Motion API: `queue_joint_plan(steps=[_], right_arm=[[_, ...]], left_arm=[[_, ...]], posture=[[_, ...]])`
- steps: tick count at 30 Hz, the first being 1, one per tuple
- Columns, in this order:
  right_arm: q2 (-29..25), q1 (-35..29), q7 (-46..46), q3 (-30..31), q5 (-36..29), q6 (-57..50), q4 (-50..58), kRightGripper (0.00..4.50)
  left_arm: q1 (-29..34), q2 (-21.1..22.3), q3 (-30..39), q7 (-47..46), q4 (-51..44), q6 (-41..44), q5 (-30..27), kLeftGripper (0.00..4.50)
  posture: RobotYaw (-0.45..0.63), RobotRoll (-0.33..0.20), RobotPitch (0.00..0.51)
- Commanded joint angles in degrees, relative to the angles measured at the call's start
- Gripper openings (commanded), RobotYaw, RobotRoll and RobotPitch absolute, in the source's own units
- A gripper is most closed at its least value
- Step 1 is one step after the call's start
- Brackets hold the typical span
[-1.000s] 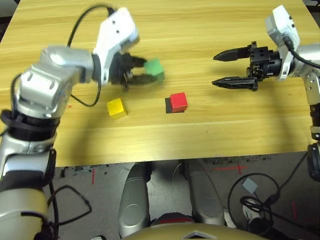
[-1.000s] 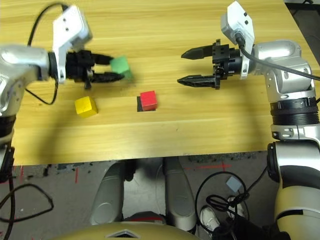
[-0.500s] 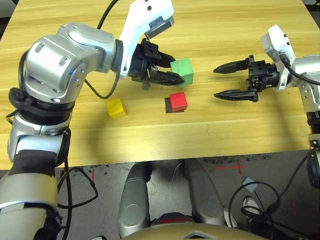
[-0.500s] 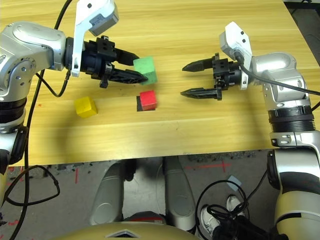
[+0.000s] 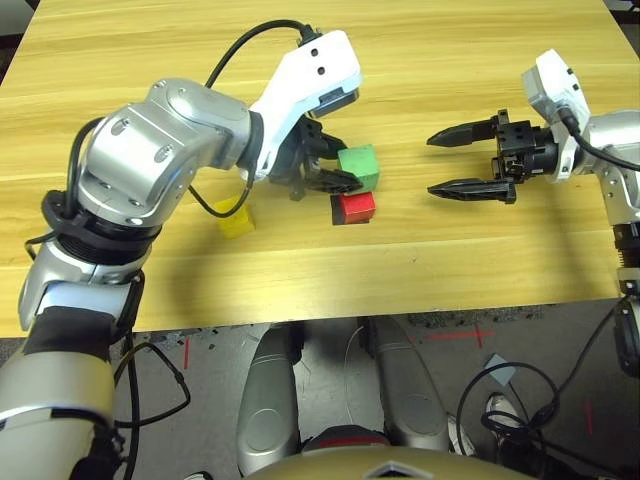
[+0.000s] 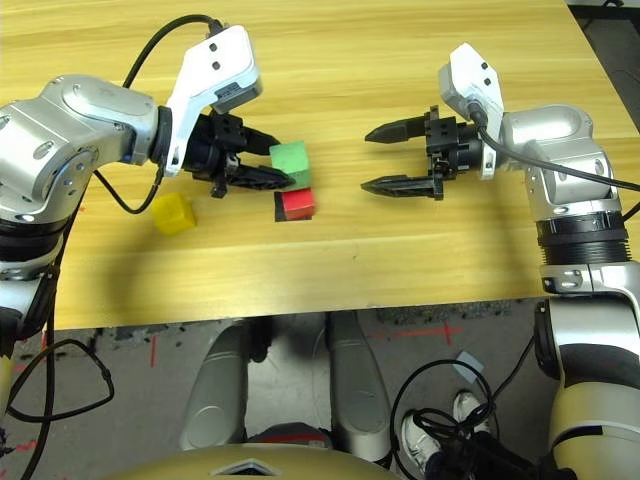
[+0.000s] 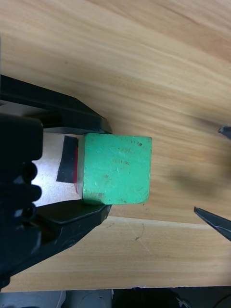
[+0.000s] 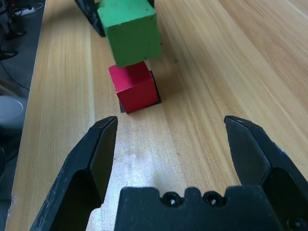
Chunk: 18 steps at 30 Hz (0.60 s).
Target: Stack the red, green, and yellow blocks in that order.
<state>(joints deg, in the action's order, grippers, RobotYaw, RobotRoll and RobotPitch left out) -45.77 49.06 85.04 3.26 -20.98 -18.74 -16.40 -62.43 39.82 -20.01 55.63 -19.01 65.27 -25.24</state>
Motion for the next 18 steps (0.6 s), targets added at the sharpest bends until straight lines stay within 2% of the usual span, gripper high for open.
queue_joint_plan(steps=[1, 18], right_arm=[[-0.2, 0.2, 0.1, -0.1, 0.5, 0.2, -0.2, 4.50], [-0.3, 0.8, 0.1, 0.0, 0.4, -0.2, -0.2, 4.50]], left_arm=[[1.1, -0.3, -0.3, -0.5, -2.5, 1.3, -1.0, 2.04], [3.6, -2.3, -0.7, -3.1, -4.0, 1.5, -1.3, 2.04]], posture=[[0.09, 0.012, 0.345], [0.07, 0.000, 0.351]])
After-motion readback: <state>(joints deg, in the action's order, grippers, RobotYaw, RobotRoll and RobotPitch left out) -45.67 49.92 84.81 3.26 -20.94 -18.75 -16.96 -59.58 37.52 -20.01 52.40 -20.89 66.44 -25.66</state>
